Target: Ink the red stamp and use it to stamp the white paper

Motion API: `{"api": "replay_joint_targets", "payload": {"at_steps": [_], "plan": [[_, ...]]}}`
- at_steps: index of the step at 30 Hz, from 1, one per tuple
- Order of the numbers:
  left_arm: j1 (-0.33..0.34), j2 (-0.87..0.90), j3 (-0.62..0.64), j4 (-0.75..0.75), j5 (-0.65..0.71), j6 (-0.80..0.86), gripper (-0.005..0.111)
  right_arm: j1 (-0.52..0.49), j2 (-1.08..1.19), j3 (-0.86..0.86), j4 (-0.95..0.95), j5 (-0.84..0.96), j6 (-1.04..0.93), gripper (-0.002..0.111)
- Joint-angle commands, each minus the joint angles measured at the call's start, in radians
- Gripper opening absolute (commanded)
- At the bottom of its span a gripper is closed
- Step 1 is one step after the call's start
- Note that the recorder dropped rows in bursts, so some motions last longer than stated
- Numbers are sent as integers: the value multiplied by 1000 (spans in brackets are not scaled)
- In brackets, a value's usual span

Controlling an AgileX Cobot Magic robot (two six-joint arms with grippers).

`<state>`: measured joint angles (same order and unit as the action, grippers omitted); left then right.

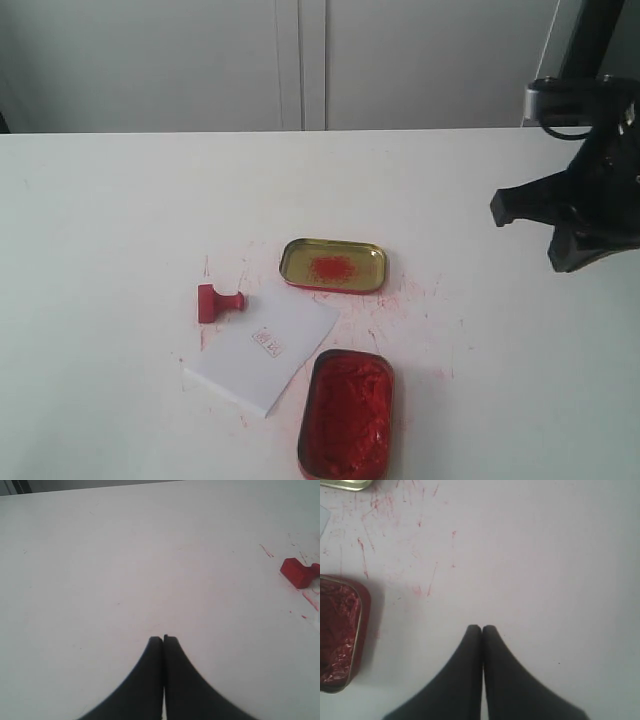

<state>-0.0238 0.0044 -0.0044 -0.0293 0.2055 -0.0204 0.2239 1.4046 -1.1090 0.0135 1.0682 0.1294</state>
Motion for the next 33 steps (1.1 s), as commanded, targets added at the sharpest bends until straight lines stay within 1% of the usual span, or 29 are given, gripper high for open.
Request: {"api": "replay_joint_targets", "payload": {"at_steps": [1,5,11,18,26,33], "plan": [[1,-4,4,0,-3,-2,0,-67,-48,27,-3,2,-24,0],[1,-4,4,0,-3,-2,0,-114,-86,52,7,2,-64,0],[1,-4,4,0,-3,-2,0,-169,-128,107,99,-15,-108,0],[1,-4,4,0,-3,-2,0,-216,-172,147,101,-25,-110,0],[1,-4,4,0,-3,-2,0,-225,-241,191,53,-45,-108,0],[1,-4,4,0,-3,-2,0,-217,-405,191,37,-91,-103,0]]}}
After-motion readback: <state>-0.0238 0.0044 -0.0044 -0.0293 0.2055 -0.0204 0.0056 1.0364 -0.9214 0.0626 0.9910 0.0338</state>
